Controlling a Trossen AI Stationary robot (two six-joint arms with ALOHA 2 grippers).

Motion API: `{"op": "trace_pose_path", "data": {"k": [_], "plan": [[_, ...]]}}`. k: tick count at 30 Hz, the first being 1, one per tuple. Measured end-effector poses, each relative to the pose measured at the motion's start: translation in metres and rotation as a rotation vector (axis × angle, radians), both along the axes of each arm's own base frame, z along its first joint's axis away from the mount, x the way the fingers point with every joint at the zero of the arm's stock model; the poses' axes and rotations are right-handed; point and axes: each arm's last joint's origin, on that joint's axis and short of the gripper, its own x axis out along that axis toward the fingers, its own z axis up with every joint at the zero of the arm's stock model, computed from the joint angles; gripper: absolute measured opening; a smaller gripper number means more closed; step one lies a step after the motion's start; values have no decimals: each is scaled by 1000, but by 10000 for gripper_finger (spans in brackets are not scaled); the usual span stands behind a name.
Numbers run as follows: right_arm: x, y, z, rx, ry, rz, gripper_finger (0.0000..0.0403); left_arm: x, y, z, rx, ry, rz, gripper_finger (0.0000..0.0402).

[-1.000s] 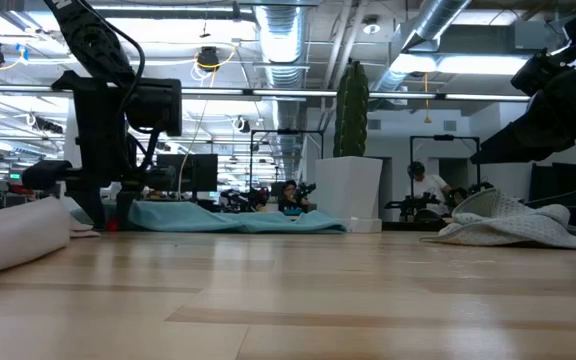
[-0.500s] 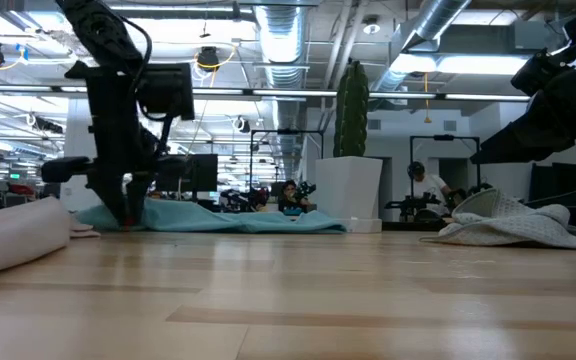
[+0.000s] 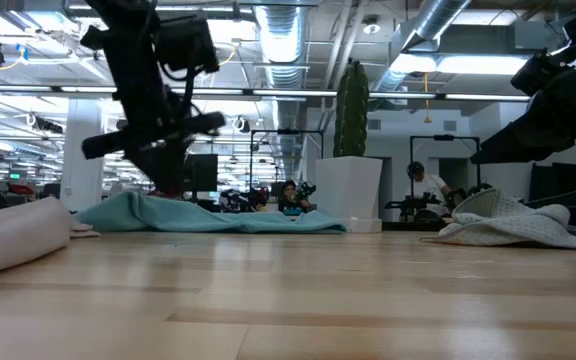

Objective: Pick and placing Produce into tupperware
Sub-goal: Put the cherry into the black bin

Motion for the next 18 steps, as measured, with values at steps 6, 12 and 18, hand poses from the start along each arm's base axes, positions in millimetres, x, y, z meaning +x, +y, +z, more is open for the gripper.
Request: {"op": "trace_pose_path", "data": {"k": [6, 12, 18], "plan": [[0, 0, 0, 0, 0, 0, 386, 18, -19, 10, 44, -124, -176, 52], [0, 0, 0, 0, 0, 0, 386, 35, -43, 19, 62, -319, -272, 52], [0, 0, 0, 0, -2, 1, 386, 59, -67, 13, 88, -412, -468, 52]]}}
